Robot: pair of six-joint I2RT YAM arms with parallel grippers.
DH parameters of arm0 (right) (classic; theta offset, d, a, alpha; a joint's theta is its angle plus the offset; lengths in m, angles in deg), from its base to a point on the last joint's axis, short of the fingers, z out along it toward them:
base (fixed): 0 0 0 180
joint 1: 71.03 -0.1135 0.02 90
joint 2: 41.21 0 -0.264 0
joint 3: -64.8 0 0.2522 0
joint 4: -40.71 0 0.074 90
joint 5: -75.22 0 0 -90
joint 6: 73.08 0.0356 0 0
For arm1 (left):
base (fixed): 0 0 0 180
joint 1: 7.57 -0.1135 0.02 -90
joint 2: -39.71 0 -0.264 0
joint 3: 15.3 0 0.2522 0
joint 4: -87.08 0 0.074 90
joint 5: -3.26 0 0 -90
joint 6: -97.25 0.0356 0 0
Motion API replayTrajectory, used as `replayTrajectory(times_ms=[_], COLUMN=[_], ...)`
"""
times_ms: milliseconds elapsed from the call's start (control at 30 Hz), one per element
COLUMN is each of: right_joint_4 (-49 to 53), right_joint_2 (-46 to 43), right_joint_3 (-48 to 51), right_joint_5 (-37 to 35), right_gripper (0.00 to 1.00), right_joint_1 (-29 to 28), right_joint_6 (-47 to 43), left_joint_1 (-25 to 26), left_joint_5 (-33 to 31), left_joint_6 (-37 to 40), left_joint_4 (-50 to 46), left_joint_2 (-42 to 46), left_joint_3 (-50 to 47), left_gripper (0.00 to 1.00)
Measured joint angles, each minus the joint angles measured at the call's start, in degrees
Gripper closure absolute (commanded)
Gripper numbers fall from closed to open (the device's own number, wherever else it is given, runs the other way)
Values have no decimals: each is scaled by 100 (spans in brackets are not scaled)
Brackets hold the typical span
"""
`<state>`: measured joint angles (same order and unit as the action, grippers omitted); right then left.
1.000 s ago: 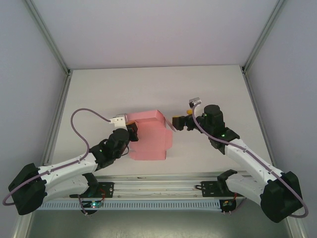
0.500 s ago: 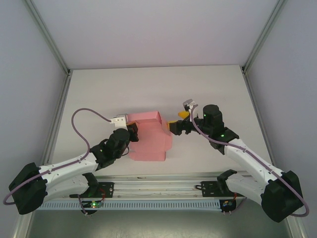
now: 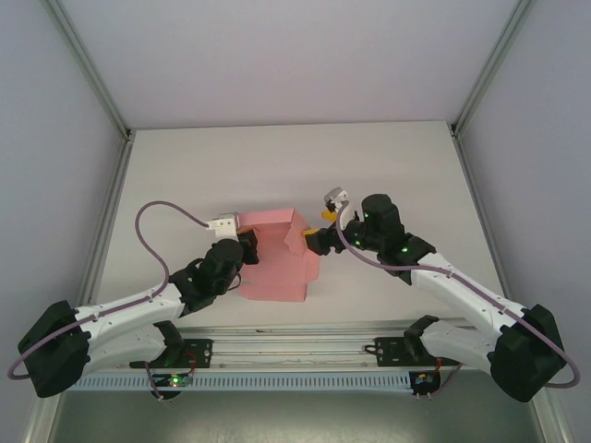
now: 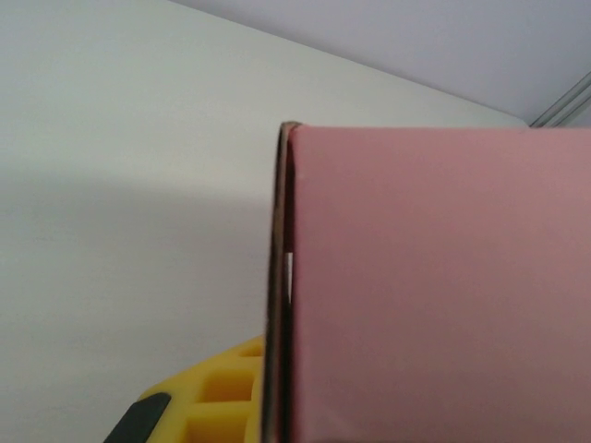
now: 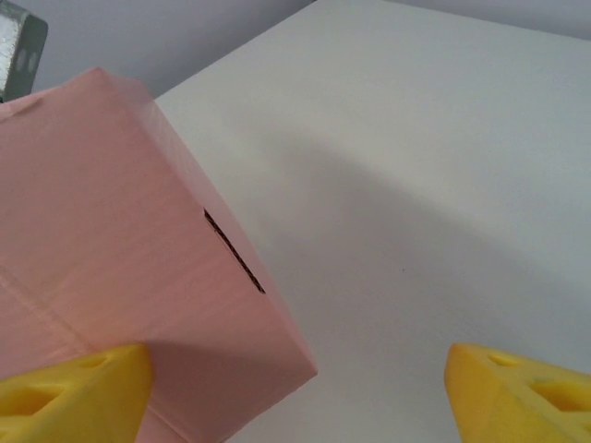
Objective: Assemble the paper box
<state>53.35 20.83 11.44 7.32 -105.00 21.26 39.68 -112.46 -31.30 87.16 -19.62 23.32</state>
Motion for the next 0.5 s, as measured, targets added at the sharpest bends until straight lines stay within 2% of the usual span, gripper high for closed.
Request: replayTrajectory(times_ms=[233,500], right_joint_4=[267,485], right_joint_2=[0,0], right_joint_3=[-50,-170], right_joint_5=[-485,-649], right_gripper=[23,28], right_joint_1=[-299,-380], right_joint_6=[-330,-584], left_joint_1=[0,0], left_joint_5=[-46,-39], left_joint_6=[-2,-2], left_joint_4=[-199,-280], left_joint_2=[-114,-199], left_joint_3=[90,164], left_gripper=[100,100])
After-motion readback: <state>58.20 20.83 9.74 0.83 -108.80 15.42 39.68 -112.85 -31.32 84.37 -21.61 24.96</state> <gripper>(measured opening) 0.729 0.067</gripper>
